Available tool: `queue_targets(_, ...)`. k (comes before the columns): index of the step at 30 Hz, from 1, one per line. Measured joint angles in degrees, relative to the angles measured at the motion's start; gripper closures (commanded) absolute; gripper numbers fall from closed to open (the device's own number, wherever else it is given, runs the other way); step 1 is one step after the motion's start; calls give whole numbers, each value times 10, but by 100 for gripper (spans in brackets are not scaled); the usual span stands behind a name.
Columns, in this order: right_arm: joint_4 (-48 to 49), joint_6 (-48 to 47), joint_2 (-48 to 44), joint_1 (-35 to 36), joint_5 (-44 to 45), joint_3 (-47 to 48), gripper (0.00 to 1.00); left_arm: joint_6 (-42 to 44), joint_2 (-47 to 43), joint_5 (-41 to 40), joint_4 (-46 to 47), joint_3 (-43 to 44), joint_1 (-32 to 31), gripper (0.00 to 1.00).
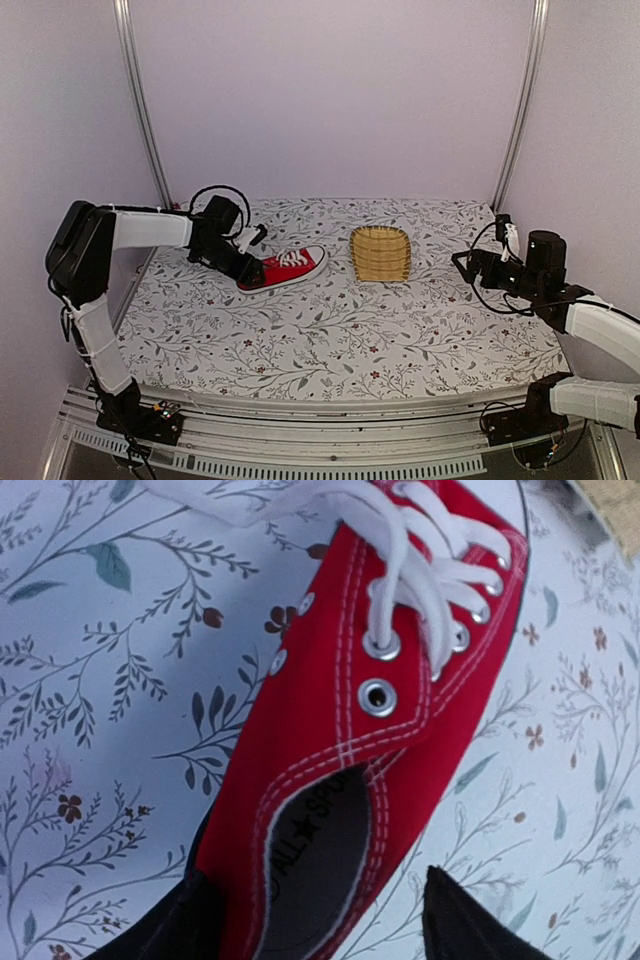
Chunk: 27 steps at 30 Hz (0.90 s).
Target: Tie the shoes
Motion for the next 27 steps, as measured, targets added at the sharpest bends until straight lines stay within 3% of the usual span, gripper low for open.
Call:
queue_targets(1,1,0,0,0,-1,-2,1,3,0,-16,0,0,-6,46)
queue_targets(4,4,0,-1,0,-2,-9,1,4,-1,-63,-5,-2,-27,76)
queue_targets(8,4,0,-8,0,-2,-19,1,-4,-10,-95,-14,-7,-57,100)
queue_targets(15,4,0,-14,0,-2,-20,1,-52,-45,-43,-30,-25,-79,100)
queue_targets(21,4,5,-13,0,-4,-20,1,-162,-135,59,-30,-50,-56,100)
queue_targets(27,0,9,-12,0,-7,-17,1,-305,-278,166,55,-97,59,100)
